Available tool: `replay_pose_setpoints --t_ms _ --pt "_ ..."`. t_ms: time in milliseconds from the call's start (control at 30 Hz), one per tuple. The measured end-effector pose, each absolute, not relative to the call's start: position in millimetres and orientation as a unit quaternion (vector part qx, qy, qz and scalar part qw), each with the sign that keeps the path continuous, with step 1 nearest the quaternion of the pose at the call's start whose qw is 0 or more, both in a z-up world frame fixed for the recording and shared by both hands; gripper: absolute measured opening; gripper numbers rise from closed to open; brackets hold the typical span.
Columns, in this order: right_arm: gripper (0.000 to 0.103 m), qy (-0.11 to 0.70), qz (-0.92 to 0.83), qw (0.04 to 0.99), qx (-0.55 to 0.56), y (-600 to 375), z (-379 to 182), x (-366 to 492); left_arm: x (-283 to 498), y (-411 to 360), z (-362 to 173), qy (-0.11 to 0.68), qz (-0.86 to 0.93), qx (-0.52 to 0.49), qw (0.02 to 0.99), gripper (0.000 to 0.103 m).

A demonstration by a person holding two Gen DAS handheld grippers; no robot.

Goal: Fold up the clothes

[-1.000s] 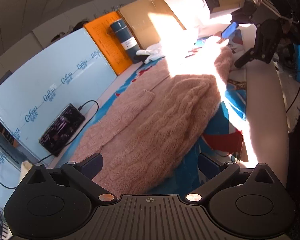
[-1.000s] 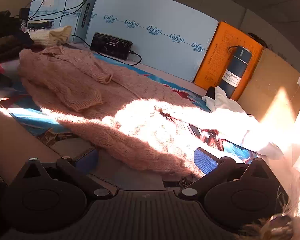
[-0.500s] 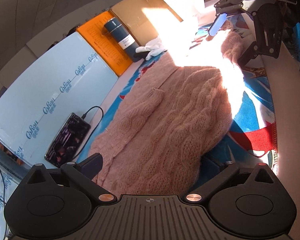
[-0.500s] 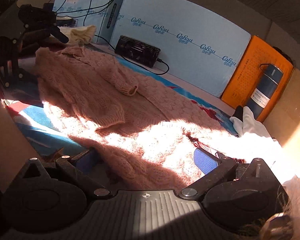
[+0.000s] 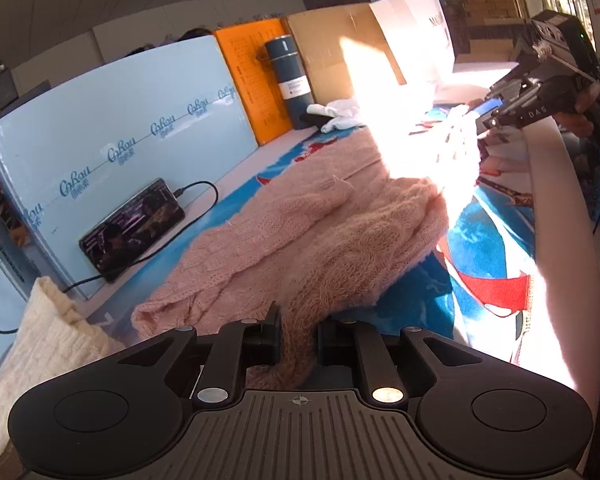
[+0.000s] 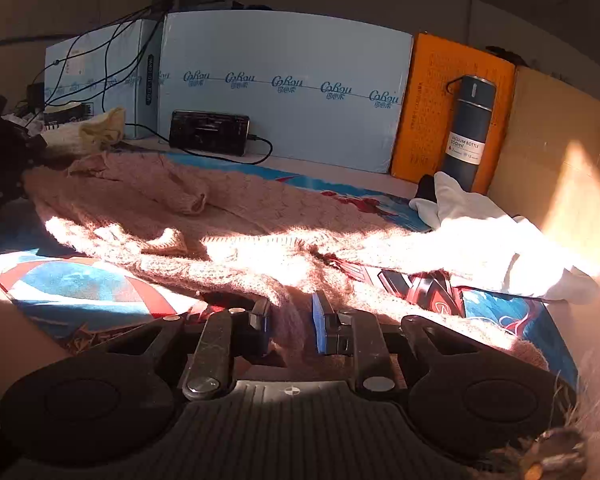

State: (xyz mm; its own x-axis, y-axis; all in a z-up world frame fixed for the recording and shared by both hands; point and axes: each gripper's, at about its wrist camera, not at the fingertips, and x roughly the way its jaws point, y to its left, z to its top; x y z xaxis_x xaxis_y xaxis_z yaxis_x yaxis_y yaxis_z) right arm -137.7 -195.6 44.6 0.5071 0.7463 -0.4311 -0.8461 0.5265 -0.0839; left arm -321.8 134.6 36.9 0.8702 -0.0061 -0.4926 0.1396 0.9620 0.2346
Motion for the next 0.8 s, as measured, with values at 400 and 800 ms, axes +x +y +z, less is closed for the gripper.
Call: replay_pose_setpoints --t_ms 400,800 --pt "0.011 0.168 0.467 0.864 -0.089 -143 67 -45 -252 211 33 0.211 0.108 -0.233 0.943 0.015" --pt "0.048 0.207 0.360 0.907 -0.072 -142 38 -14 -248 232 18 0.178 0.170 -0.282 0.927 0.079"
